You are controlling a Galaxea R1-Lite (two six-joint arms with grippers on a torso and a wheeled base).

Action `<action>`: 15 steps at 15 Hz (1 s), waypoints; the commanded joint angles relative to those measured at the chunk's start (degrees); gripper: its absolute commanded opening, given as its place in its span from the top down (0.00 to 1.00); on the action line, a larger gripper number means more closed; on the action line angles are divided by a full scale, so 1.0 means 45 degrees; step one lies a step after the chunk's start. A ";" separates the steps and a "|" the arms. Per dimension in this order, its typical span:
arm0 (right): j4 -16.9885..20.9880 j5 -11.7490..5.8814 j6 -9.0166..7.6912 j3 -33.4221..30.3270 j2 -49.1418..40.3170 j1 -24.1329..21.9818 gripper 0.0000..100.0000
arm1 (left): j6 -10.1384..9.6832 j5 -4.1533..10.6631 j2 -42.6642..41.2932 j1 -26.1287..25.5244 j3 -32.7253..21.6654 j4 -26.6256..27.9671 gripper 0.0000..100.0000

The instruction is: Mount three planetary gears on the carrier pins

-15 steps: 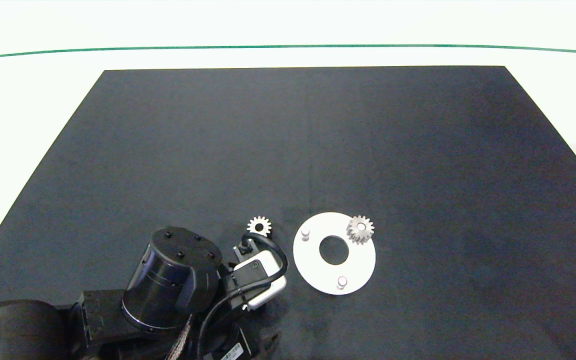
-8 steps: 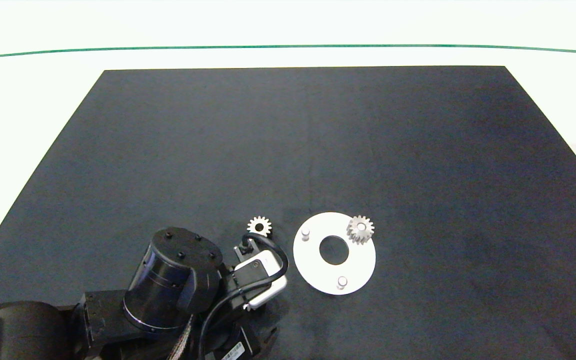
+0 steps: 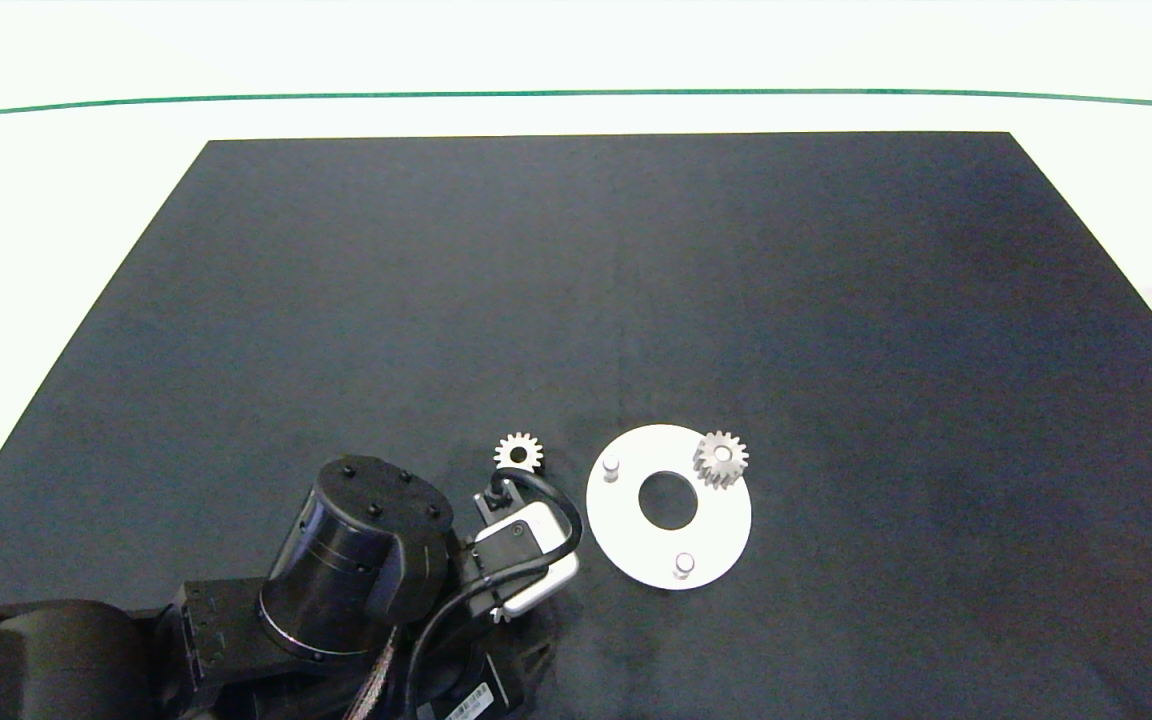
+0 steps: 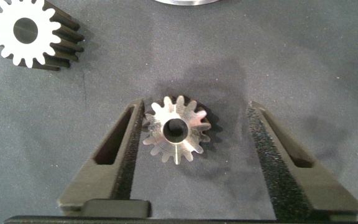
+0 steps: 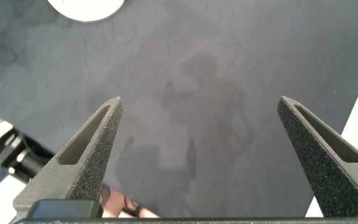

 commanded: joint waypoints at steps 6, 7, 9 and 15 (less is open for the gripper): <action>0.0306 -0.0013 -0.0026 -0.0001 0.0178 -0.0001 0.00 | 0.0149 -0.0010 0.0384 0.0036 -0.0002 -0.0094 0.52; 0.0326 -0.0013 -0.0045 -0.0001 0.0158 -0.0001 0.00 | 0.0227 0.0009 0.0443 0.0036 0.0018 -0.0114 0.53; 0.0326 -0.0013 -0.0045 -0.0001 0.0119 -0.0001 0.00 | 0.0266 0.0009 0.0424 0.0055 0.0018 -0.0114 0.58; 0.0326 -0.0013 -0.0026 0.0019 0.0100 -0.0001 0.00 | 0.0305 0.0029 0.0287 -0.0003 0.0116 -0.0114 0.63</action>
